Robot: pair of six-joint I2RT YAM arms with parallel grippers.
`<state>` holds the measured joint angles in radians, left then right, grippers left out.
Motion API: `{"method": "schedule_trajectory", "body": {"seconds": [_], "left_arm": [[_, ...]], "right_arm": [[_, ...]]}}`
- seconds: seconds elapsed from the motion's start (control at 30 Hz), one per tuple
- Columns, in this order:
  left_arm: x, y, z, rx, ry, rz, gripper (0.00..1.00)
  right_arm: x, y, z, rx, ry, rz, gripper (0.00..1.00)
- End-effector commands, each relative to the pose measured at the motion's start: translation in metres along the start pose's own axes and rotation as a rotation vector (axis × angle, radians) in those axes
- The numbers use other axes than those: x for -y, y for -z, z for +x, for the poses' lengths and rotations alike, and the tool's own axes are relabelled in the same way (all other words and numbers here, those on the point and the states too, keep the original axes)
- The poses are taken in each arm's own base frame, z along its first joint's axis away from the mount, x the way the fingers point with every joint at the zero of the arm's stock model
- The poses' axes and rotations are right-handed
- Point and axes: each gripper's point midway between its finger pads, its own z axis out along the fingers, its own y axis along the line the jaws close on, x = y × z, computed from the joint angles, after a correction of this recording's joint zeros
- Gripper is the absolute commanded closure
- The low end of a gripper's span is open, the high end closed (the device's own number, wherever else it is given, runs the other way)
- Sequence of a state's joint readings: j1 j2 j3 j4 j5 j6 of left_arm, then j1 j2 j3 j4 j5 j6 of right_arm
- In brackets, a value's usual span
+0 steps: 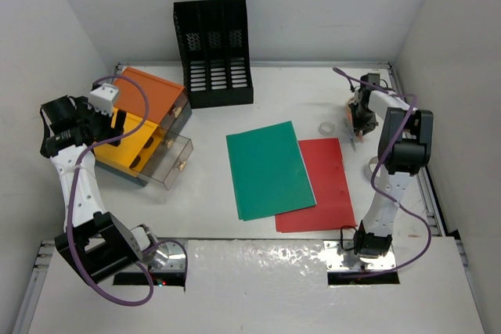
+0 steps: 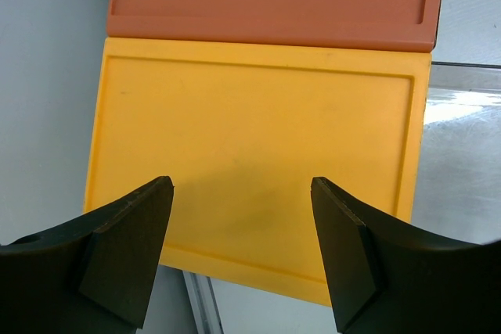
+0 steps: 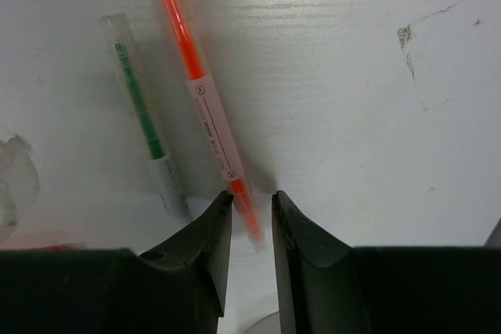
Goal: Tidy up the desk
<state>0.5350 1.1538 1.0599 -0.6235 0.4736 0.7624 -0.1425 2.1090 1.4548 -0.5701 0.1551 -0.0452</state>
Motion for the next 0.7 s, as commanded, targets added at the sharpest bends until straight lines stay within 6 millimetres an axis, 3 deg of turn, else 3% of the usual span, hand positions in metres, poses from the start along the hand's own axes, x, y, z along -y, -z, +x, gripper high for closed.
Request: {"method": "schedule_trajectory", "body": {"seconds": [0.0, 0.07, 0.17, 0.4, 0.5, 0.67], "left_arm": [[-0.003, 0.004, -0.016, 0.04, -0.049, -0.012, 0.3], [-0.003, 0.004, -0.017, 0.042, -0.049, -0.01, 0.3], [-0.001, 0.004, -0.017, 0.044, -0.048, -0.006, 0.3], [0.0, 0.006, -0.02, 0.048, -0.057, -0.004, 0.3], [0.001, 0.008, -0.022, 0.053, -0.064, -0.007, 0.29], [0.003, 0.01, -0.023, 0.054, -0.062, -0.004, 0.29]], "right_arm": [[0.009, -0.006, 0.002, -0.003, 0.018, 0.024, 0.77], [0.01, -0.006, 0.004, -0.005, 0.014, 0.02, 0.82], [0.003, -0.007, 0.007, -0.001, 0.031, -0.012, 0.99], [-0.007, -0.003, 0.018, -0.023, 0.026, -0.063, 1.0], [-0.009, 0.011, 0.009, 0.043, 0.001, -0.074, 1.0], [-0.019, 0.05, -0.017, 0.185, -0.043, -0.122, 1.0]]}}
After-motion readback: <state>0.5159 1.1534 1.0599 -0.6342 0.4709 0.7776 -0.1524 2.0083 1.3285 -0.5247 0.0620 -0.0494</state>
